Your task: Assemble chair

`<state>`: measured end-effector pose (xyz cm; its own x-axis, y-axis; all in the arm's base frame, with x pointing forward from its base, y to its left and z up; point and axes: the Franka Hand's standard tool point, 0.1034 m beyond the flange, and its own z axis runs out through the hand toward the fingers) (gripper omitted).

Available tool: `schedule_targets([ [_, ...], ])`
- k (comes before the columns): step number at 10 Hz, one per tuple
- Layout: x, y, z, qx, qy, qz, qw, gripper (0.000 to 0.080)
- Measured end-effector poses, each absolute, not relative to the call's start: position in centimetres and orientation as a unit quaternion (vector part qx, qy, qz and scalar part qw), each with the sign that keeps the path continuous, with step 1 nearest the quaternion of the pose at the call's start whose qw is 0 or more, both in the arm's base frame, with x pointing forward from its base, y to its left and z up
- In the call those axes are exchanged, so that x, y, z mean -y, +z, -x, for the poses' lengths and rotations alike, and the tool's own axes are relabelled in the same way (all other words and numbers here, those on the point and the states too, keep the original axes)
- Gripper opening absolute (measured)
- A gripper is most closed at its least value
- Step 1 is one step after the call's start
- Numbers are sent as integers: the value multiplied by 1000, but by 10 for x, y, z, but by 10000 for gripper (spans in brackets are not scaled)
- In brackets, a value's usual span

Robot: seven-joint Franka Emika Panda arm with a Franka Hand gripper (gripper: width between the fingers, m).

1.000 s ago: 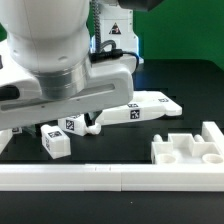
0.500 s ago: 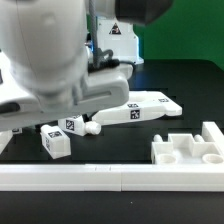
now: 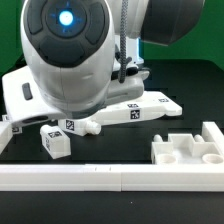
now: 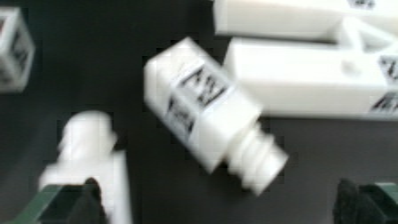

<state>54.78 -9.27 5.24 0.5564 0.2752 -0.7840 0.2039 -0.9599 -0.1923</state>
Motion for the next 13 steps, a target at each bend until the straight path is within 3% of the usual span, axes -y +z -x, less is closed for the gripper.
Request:
schedule_targets([
  [3,117,46,-563,172,425,889,-7,649],
  [9,113,43,-565,189,424,886,-1,649],
  [12,125,35,-576,153,408,899,-30,649],
  [13,128,34,-570,157,407,899,-24,649],
])
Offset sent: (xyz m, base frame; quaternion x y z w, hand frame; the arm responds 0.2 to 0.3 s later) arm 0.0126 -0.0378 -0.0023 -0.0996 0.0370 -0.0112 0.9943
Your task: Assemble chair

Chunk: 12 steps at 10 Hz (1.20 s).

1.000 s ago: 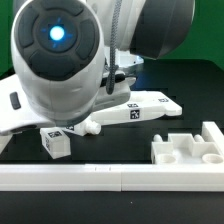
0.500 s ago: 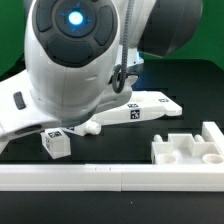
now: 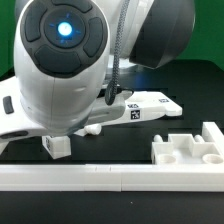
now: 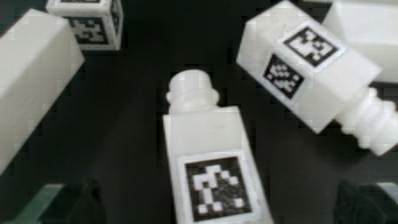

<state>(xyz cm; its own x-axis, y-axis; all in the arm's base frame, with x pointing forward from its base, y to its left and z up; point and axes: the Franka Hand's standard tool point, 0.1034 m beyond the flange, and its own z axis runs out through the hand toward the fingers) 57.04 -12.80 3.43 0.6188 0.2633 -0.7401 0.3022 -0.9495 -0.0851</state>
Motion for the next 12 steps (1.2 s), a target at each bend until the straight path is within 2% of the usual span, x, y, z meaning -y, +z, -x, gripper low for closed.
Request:
schedule_targets([
  [4,127,31,-567,-155,-414,-897,23,649],
  [6,128,25,-570,-134,-423,-895,36,649],
  [7,126,31,-566,-119,-425,-896,41,649],
  [8,125,35,-555,-108,-439,-891,39,649],
  [9,127,23,-557,-108,-437,-892,41,649],
  [12,126,22,-557,-111,-433,-894,41,637],
])
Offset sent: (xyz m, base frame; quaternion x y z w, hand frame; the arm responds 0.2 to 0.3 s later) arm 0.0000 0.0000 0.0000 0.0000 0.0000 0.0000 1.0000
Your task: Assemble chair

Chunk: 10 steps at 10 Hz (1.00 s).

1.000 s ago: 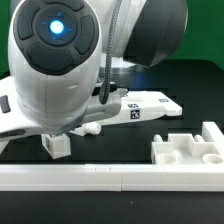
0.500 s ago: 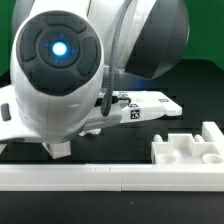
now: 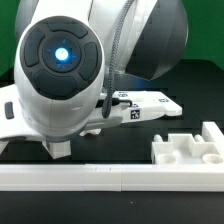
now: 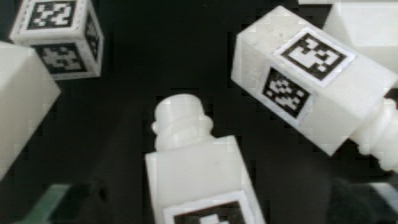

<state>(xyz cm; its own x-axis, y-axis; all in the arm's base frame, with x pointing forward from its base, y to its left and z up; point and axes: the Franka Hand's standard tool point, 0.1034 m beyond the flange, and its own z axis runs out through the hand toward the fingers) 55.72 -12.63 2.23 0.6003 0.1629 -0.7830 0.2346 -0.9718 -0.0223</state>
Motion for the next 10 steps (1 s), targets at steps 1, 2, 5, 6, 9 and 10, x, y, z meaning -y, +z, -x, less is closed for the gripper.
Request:
schedule_targets([
  [1,126,22,-557,-111,-433,-893,41,466],
  [2,126,22,-557,-111,-433,-893,41,283],
  [5,126,23,-558,-112,-431,-894,42,276],
  [6,122,32,-565,-116,-418,-900,45,276],
  [9,97,81,-587,-123,-374,-918,53,276],
  [10,90,102,-595,-125,-338,-932,51,278],
])
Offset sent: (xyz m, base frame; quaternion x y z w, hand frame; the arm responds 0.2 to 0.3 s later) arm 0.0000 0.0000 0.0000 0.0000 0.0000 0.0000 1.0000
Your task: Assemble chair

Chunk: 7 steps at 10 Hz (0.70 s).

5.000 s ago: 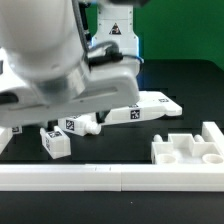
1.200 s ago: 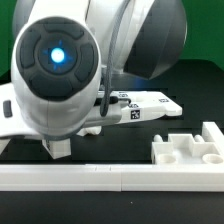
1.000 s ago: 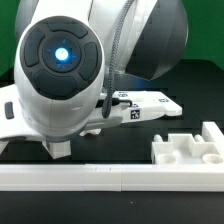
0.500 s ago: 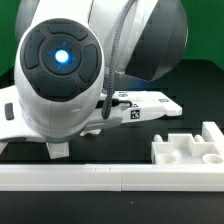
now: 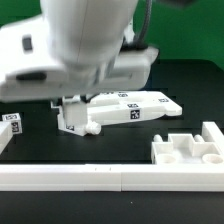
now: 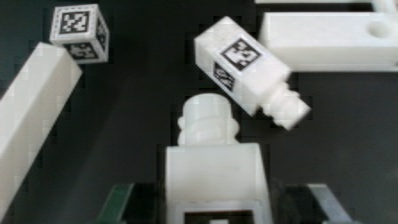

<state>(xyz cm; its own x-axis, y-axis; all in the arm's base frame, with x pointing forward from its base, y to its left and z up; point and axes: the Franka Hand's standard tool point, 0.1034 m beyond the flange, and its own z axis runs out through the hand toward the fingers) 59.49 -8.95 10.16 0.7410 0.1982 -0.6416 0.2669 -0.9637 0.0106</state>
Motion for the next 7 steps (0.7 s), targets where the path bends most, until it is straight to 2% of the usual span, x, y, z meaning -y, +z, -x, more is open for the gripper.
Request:
schedule_targets([
  [1,88,113,-597,-127,-308,-941,52,278],
  [4,94,112,-604,-138,-211,-966,57,278],
  [5,93,112,-612,-140,-152,-977,56,278],
  [6,80,111,-606,-125,-123,-983,55,278],
  [7,53,110,-613,-117,-83,-989,41,279],
])
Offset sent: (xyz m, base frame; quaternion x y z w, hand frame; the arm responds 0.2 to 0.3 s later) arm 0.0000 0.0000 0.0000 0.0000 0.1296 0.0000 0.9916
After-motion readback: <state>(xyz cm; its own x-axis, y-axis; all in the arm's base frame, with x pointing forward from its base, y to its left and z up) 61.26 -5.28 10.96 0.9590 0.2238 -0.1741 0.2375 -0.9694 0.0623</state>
